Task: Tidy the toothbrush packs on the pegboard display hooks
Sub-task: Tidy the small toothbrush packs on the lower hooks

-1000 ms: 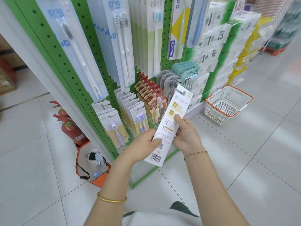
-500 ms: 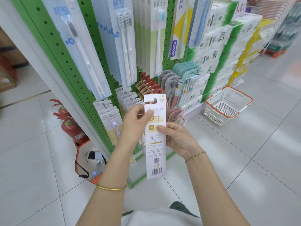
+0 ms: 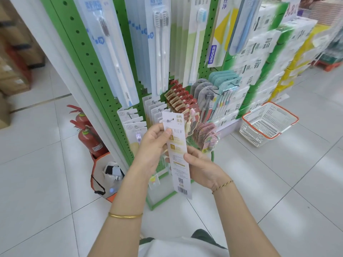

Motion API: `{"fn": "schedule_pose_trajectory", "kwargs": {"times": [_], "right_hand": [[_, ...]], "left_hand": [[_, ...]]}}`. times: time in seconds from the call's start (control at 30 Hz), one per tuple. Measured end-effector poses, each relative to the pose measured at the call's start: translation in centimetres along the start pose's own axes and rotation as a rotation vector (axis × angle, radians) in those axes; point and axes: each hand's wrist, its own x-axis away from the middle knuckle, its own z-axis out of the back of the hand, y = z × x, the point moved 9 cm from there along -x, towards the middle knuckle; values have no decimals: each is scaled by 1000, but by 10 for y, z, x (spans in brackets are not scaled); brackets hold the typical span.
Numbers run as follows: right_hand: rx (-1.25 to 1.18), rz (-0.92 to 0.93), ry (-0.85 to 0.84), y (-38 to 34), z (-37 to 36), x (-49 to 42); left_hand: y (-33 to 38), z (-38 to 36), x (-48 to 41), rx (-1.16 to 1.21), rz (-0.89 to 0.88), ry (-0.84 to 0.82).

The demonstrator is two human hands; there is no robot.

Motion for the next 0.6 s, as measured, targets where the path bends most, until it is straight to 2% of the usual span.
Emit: {"fn": "schedule_pose_trajectory", "kwargs": {"times": [0.13, 0.23, 0.33, 0.43, 0.6], "right_hand": [[79, -37, -120, 10, -18, -6], [206, -59, -78, 15, -20, -13], [370, -21, 100, 16, -12, -27], [575, -6, 335, 16, -11, -40], [1005, 55, 610, 11, -25, -51]], "left_hand": [[-2, 14, 4, -29, 9, 20], [3, 33, 8, -133, -10, 86], [9, 64, 13, -246, -24, 265], [11, 93, 18, -227, -11, 398], [12, 118, 20, -233, -11, 449]]}}
